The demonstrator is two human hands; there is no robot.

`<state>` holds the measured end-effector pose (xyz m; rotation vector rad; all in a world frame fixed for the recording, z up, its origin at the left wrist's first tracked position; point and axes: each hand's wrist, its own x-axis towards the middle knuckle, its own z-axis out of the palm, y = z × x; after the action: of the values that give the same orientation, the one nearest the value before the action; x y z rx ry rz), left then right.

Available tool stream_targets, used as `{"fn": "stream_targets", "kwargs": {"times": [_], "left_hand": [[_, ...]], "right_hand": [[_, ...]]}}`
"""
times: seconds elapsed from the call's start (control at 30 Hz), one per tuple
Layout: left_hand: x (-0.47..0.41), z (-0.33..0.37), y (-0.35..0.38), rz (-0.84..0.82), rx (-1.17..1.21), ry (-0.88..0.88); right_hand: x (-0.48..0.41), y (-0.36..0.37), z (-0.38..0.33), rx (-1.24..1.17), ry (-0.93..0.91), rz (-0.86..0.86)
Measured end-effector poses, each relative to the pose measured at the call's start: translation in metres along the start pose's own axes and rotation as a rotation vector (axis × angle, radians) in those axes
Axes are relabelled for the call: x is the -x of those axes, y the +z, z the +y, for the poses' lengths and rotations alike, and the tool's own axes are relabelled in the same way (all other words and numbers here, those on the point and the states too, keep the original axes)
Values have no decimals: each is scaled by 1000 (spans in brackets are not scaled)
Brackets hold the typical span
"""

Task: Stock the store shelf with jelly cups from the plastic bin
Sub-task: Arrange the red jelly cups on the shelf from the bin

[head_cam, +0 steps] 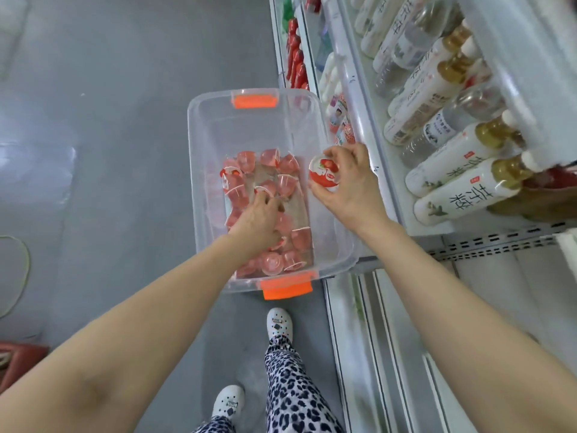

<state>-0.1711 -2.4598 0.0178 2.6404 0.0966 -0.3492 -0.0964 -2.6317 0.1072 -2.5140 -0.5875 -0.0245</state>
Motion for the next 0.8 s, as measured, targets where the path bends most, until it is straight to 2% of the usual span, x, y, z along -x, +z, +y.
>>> {"fn": "stream_targets", "kwargs": {"times": [0.1,0.27,0.33,0.6,0.8], "left_hand": [[19,-5,-4,52,-25,3],[32,-12,7,-39,-217,31],[33,-13,11,-65,-225,39],[5,-18,22,-182,-304,39],[-23,-24,38,-340,-398,204]], "right_hand": [[30,-12,-15,-7,37,34],[70,-20,-26,50,32,83],[76,-19,-24,48,50,78],[63,4,-5,21,31,21],[33,19,11,8,-18,-9]]}}
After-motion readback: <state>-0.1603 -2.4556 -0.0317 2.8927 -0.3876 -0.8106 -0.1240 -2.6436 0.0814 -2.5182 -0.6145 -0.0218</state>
